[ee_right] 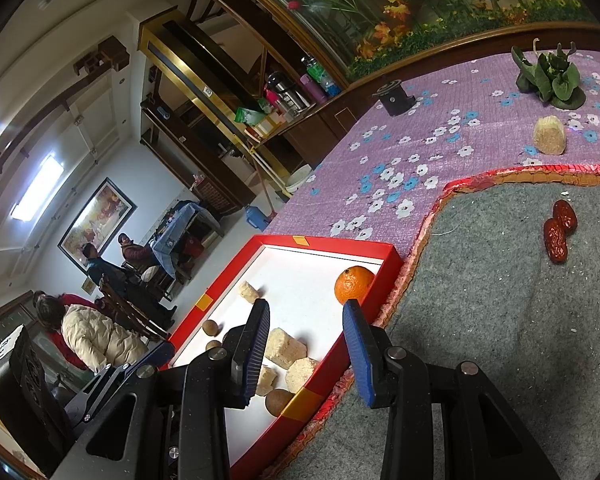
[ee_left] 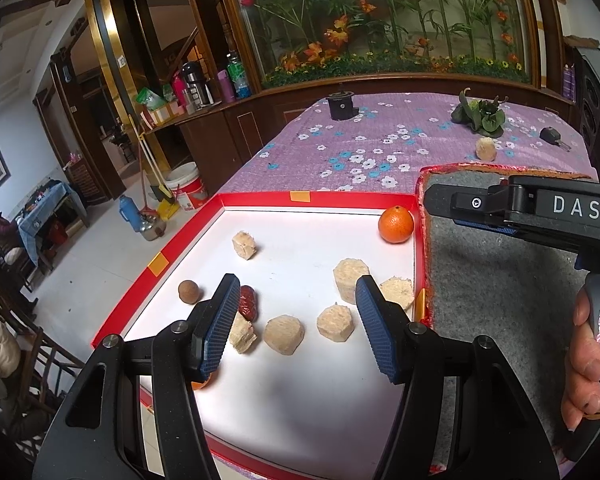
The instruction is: Organize fruits
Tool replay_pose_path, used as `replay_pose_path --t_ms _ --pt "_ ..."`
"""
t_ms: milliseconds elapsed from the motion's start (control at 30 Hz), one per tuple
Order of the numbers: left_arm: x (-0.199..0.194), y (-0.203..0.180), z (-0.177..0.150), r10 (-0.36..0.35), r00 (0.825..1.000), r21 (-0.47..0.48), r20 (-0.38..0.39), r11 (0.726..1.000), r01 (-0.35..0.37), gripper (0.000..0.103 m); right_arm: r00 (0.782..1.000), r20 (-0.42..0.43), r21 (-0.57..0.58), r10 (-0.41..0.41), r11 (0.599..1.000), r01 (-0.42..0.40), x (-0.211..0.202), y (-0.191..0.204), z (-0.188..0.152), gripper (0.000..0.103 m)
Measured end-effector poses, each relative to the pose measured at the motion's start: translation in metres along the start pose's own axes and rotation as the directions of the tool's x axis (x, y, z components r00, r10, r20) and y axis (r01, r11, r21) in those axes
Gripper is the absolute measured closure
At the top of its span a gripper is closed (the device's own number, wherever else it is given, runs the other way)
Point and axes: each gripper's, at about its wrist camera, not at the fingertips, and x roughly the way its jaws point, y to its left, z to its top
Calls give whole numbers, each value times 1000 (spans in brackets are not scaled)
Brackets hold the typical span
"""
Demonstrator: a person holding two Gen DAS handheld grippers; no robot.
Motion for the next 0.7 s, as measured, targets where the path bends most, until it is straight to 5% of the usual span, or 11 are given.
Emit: replay_pose_path --t_ms 700 --pt "4 -4 3 2 1000 14 -1 1000 -2 42 1000 -25 -24 9 1000 -10 -9 7 15 67"
